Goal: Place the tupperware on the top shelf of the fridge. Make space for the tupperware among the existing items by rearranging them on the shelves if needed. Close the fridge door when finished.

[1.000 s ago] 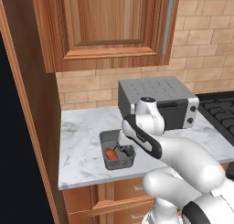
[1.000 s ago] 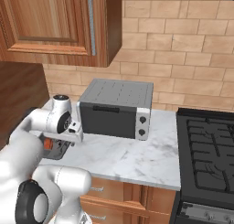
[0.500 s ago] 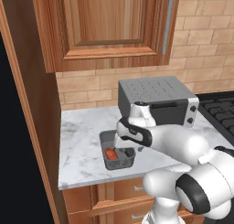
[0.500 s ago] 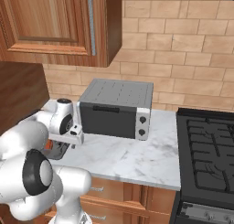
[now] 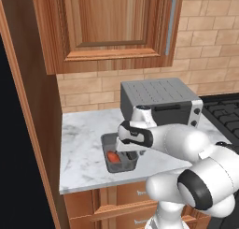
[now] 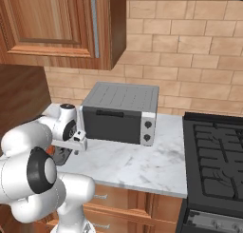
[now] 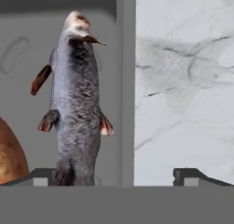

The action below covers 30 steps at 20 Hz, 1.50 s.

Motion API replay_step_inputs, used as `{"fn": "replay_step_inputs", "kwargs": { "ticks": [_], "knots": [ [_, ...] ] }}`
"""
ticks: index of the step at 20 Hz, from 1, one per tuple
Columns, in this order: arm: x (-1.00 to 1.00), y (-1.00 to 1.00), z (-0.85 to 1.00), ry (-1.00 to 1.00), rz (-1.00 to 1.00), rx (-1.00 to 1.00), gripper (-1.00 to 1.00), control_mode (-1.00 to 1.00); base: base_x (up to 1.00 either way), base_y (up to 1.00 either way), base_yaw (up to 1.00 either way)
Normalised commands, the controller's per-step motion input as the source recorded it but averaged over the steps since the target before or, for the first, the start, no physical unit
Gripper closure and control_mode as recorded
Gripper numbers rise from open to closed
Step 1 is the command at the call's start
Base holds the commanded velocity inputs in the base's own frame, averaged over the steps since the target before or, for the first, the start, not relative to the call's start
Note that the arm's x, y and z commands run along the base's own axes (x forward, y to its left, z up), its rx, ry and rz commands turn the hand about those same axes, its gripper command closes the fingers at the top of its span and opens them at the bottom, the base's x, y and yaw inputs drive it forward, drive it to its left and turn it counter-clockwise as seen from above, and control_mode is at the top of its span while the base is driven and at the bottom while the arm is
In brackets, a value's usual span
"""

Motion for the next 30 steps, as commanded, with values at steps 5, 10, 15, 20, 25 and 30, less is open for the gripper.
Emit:
{"fn": "replay_step_inputs", "kwargs": {
  "ticks": [5, 10, 15, 20, 25, 30],
  "knots": [
    [0.0, 0.03, -0.12, -0.01, 0.0, 0.0, 1.0, -1.0, 0.0, 0.0, 0.0],
    [0.0, 0.0, -0.04, 0.0, 0.0, 0.0, 1.0, -1.0, 0.0, 0.0, 0.0],
    [-0.07, 0.25, -0.08, 0.0, -0.02, 0.0, 1.0, -1.0, 0.0, 0.0, 0.0],
    [-0.63, 0.01, 0.81, -0.07, -0.08, 0.0, 1.0, -1.0, 0.0, 0.0, 0.0],
    [-0.83, -0.16, 0.79, -0.1, -0.25, 0.0, 1.0, -1.0, 0.0, 0.0, 0.0],
    [-0.63, -0.38, 0.53, -0.2, -0.5, 0.0, 1.0, -1.0, 0.0, 0.0, 0.0]
  ]
}}
